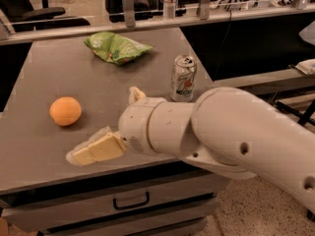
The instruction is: Move orange near green rice chip bag
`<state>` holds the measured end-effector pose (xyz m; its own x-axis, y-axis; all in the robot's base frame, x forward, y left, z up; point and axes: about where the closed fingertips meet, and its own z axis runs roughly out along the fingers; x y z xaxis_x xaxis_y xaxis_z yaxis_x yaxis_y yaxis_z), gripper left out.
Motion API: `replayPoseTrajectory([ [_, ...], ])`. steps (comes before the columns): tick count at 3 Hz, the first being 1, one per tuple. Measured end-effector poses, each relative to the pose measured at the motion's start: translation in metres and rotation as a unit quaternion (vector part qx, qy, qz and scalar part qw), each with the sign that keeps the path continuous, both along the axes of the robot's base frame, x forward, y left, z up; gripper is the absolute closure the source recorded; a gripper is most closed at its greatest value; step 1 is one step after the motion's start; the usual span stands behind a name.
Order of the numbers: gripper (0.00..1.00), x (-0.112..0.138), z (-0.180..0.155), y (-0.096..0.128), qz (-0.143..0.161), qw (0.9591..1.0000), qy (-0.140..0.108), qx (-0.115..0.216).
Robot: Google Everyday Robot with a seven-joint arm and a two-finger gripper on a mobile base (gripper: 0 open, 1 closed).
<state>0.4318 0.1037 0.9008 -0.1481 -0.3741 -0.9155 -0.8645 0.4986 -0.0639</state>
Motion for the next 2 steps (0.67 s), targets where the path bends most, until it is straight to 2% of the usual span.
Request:
replayPoseTrajectory([
  [2, 0.0, 0.031, -0.019, 0.068, 0.012, 0.9995, -0.022, 0.018],
])
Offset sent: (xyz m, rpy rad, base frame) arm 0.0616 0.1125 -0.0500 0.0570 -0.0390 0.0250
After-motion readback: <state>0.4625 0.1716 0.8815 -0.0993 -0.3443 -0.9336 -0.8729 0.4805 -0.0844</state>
